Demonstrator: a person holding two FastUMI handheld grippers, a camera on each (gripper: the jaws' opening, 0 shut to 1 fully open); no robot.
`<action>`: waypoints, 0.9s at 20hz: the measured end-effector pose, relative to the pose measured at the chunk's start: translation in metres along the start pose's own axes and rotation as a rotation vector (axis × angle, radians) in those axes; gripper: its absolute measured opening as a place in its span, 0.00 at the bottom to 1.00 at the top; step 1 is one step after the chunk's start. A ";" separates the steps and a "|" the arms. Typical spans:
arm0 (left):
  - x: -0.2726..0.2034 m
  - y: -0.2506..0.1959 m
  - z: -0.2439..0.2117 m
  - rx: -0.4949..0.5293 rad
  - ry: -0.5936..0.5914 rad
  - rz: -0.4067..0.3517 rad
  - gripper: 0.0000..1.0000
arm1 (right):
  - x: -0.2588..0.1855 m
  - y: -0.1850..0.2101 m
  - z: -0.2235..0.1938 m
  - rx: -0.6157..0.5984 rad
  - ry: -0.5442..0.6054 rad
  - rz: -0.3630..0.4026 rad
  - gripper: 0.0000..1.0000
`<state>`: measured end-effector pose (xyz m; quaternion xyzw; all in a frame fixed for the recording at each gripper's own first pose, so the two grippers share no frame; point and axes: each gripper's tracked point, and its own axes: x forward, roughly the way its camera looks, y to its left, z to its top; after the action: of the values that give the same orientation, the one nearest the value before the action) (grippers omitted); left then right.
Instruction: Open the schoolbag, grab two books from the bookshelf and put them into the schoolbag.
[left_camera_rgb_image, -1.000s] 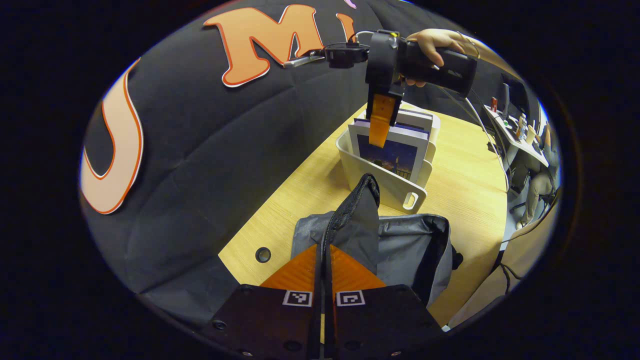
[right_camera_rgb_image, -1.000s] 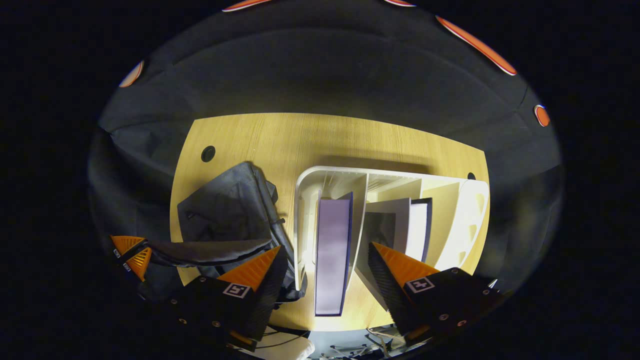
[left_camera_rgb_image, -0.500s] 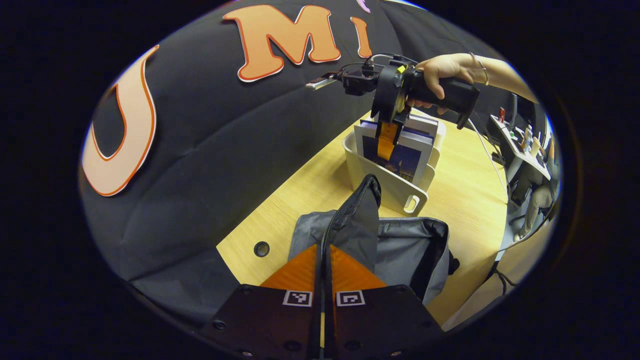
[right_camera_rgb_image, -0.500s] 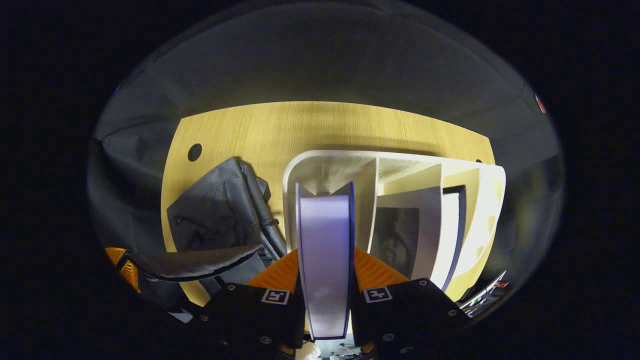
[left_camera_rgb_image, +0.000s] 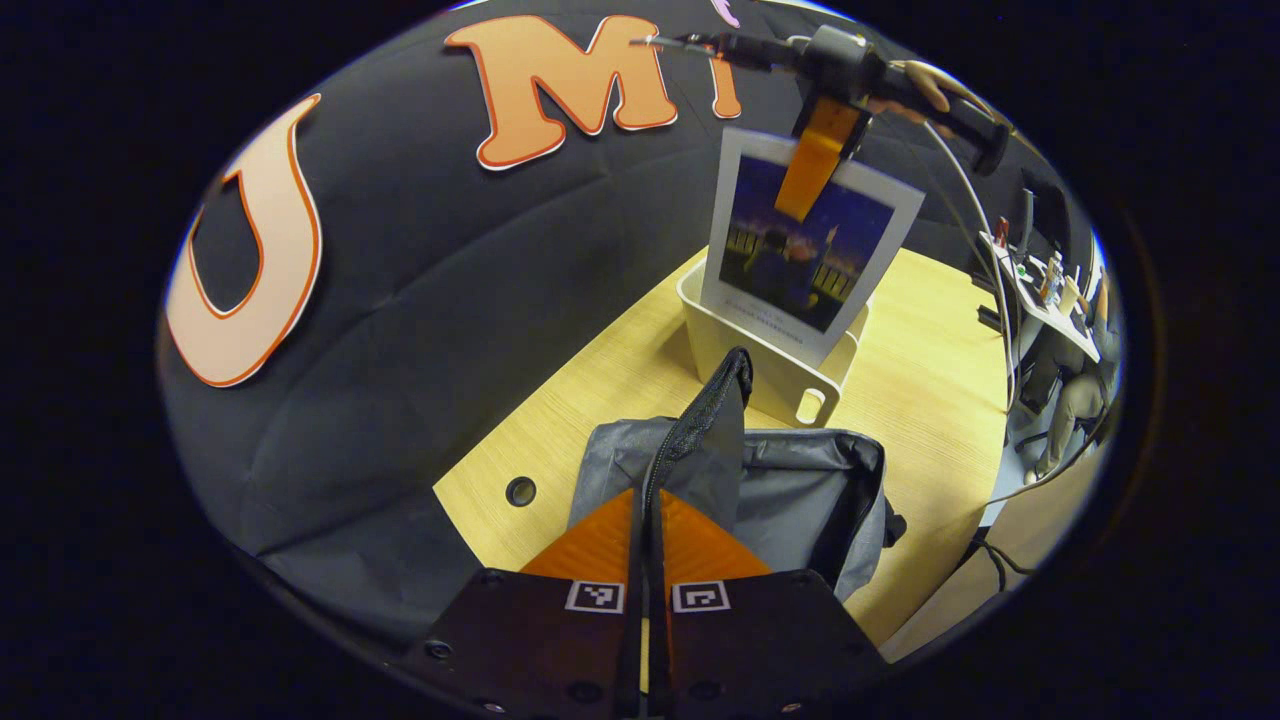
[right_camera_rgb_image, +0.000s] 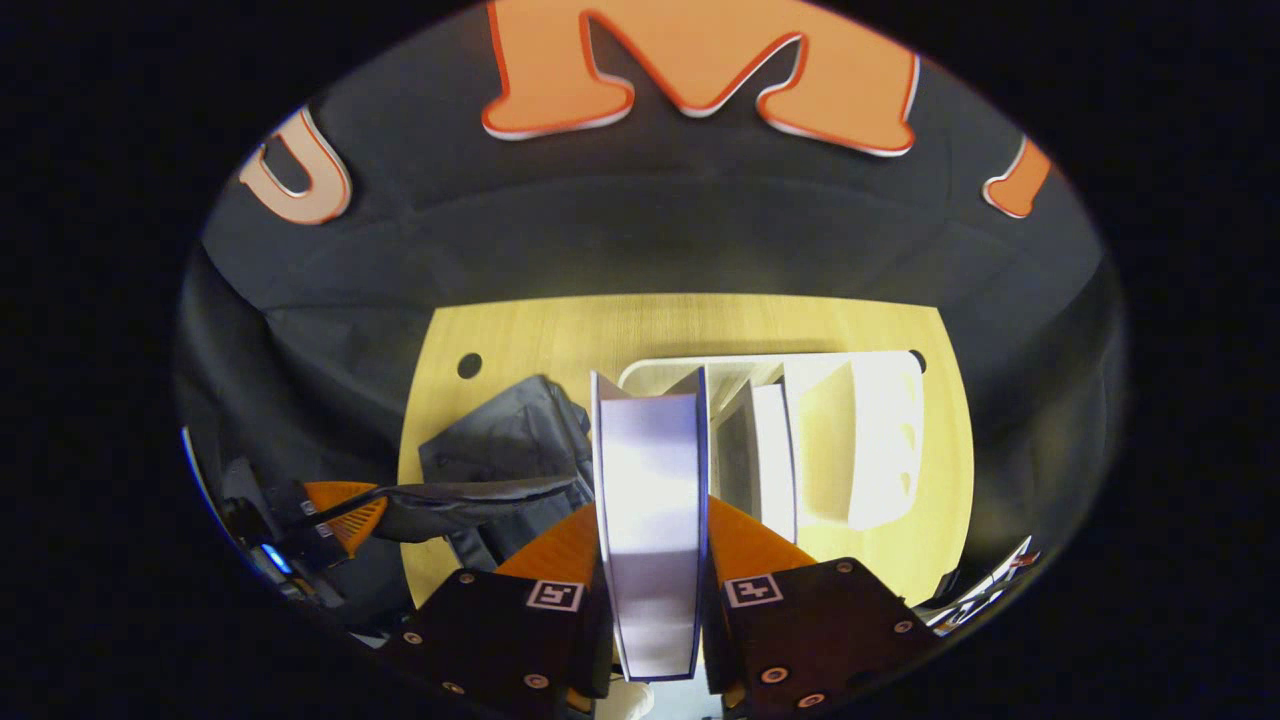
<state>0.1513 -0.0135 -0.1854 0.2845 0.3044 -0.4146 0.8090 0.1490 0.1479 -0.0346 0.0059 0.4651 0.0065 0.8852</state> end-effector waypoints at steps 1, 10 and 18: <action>-0.001 -0.002 -0.001 0.003 0.003 -0.003 0.03 | -0.017 -0.007 -0.002 0.014 -0.032 0.008 0.36; -0.006 -0.020 0.005 0.047 0.044 -0.019 0.02 | -0.112 -0.029 -0.078 0.289 -0.230 0.211 0.35; -0.005 -0.020 0.012 0.064 0.071 0.014 0.01 | -0.038 0.007 -0.193 0.643 -0.188 0.641 0.35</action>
<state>0.1350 -0.0295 -0.1777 0.3269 0.3174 -0.4083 0.7910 -0.0314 0.1550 -0.1126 0.4240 0.3359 0.1348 0.8302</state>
